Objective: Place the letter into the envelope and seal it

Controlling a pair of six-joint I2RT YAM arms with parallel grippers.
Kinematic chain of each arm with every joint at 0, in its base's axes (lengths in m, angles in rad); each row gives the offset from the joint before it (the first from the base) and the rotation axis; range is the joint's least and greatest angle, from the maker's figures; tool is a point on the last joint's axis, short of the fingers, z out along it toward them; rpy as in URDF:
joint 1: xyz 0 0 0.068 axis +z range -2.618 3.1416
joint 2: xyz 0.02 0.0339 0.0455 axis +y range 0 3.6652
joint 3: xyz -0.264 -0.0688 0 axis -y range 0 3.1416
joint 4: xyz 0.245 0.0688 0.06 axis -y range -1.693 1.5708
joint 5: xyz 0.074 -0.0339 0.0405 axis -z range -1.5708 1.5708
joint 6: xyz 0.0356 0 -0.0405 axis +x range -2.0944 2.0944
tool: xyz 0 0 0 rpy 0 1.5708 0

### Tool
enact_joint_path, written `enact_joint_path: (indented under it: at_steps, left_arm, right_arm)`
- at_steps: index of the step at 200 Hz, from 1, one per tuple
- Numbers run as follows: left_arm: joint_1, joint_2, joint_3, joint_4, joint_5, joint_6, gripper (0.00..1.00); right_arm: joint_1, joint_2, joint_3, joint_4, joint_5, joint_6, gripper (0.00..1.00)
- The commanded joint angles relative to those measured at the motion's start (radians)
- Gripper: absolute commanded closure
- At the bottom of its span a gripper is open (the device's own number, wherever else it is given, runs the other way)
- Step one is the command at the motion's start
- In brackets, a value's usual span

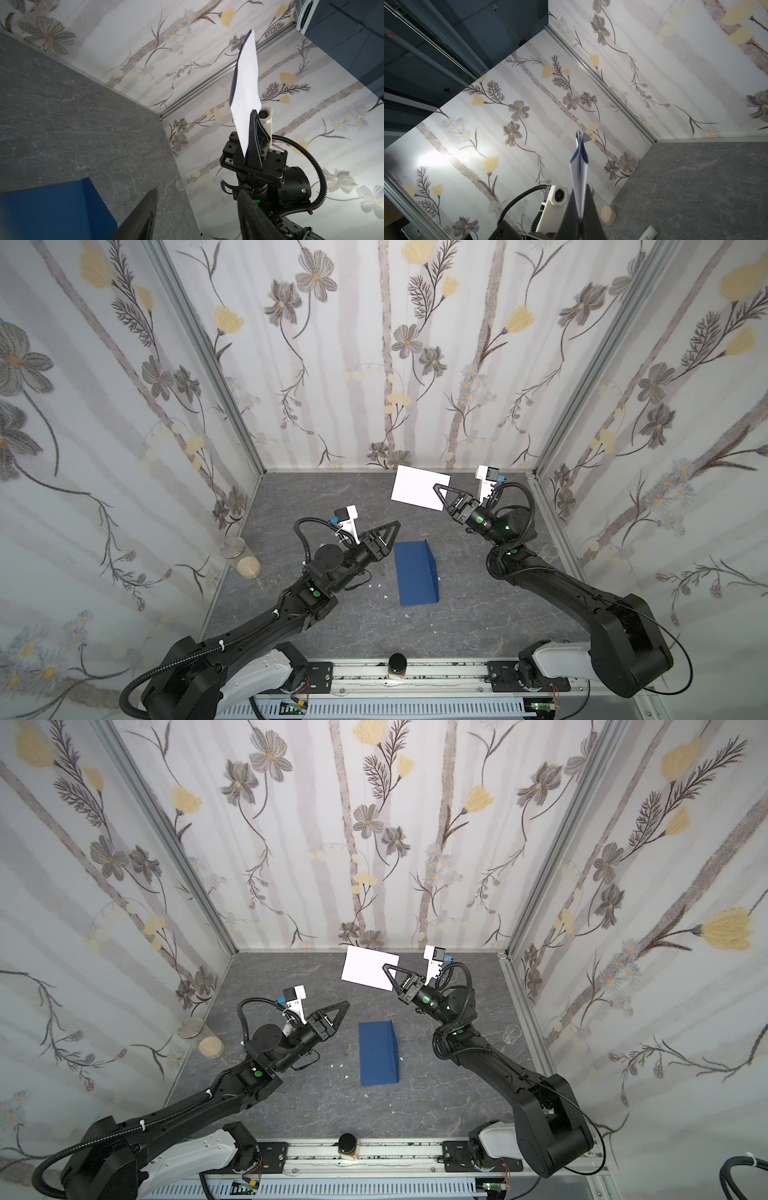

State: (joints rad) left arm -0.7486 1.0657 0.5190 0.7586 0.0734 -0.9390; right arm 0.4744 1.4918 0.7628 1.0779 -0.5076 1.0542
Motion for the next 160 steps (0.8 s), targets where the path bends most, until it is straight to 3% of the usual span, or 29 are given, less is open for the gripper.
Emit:
enact_joint_path:
  at_steps: [1, 54, 160]
  left_arm:
    - [-0.022, 0.026, -0.003, 0.148, -0.074, -0.003, 0.38]
    - [-0.068, 0.069, 0.001, 0.295, -0.119, 0.021, 0.4]
    - [-0.09, 0.149, 0.037, 0.376, -0.222, 0.068, 0.46]
  right_arm:
    - [0.033, -0.002, -0.002, 0.041, 0.102, 0.028, 1.0]
    - [0.098, -0.008, -0.071, 0.05, 0.209, 0.054, 1.0]
    - [0.148, 0.019, -0.093, 0.105, 0.219, 0.105, 1.0]
